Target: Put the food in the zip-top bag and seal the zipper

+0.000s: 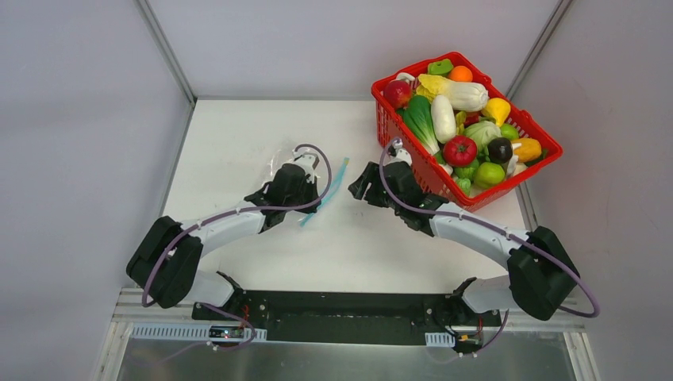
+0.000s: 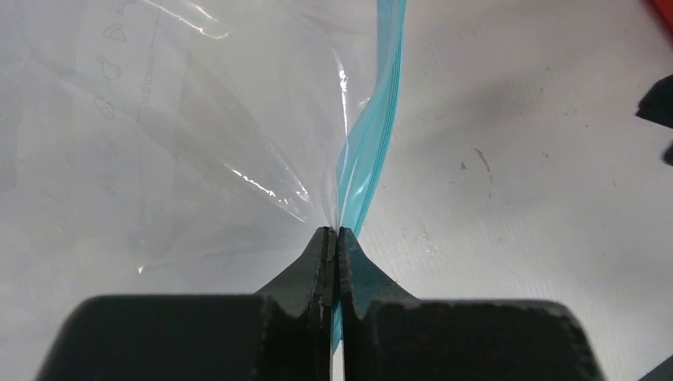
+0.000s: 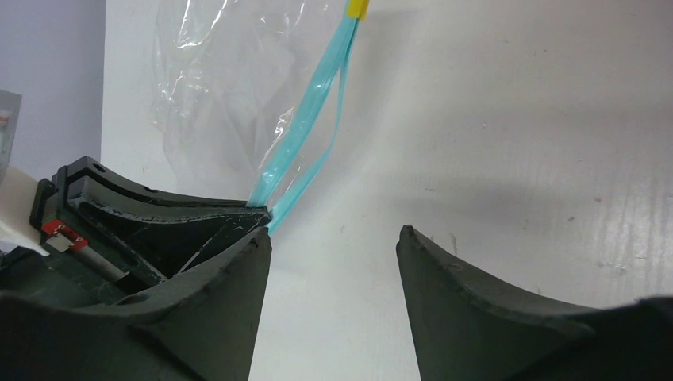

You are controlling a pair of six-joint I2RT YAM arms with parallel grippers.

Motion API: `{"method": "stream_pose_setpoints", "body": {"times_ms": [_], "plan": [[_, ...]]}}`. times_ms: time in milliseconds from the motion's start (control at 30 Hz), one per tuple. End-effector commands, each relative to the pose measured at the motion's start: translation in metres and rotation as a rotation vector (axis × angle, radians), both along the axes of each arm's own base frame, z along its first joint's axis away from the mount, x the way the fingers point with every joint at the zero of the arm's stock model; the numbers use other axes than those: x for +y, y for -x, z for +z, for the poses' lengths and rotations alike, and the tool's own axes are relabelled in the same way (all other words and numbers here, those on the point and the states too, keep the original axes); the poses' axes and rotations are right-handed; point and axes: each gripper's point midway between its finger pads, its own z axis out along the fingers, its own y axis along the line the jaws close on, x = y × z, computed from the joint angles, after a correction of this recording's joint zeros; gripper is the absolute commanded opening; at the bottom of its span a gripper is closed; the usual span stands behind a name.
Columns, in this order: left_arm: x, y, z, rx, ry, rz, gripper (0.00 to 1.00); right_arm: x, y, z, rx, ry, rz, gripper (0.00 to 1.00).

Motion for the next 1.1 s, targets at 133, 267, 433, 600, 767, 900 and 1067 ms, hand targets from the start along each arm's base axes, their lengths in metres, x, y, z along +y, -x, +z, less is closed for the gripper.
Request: {"method": "stream_pose_setpoints", "body": {"times_ms": [133, 267, 433, 600, 767, 900, 1067], "plan": [[0.015, 0.0, 0.032, -0.054, 0.037, 0.089, 0.0, 0.032, -0.008, 0.021, 0.023, -0.156, 0.019, 0.6], [0.011, 0.006, 0.04, -0.041, 0.057, 0.06, 0.0, 0.041, -0.016, 0.007, 0.076, -0.195, 0.014, 0.55], [0.001, 0.023, 0.053, -0.029, 0.135, -0.01, 0.0, 0.063, -0.027, 0.003, 0.148, -0.314, 0.04, 0.51], [0.003, 0.029, 0.063, -0.044, 0.165, -0.005, 0.0, 0.082, -0.033, -0.001, 0.186, -0.428, 0.065, 0.43], [0.001, 0.032, 0.07, -0.05, 0.177, -0.027, 0.0, 0.09, -0.032, -0.011, 0.22, -0.449, 0.089, 0.43], [0.002, 0.032, 0.065, -0.036, 0.17, -0.017, 0.0, 0.093, -0.026, 0.001, 0.196, -0.477, 0.134, 0.46], [0.002, 0.032, 0.063, -0.032, 0.175, -0.012, 0.0, 0.097, -0.017, 0.01, 0.201, -0.486, 0.191, 0.48]]}}
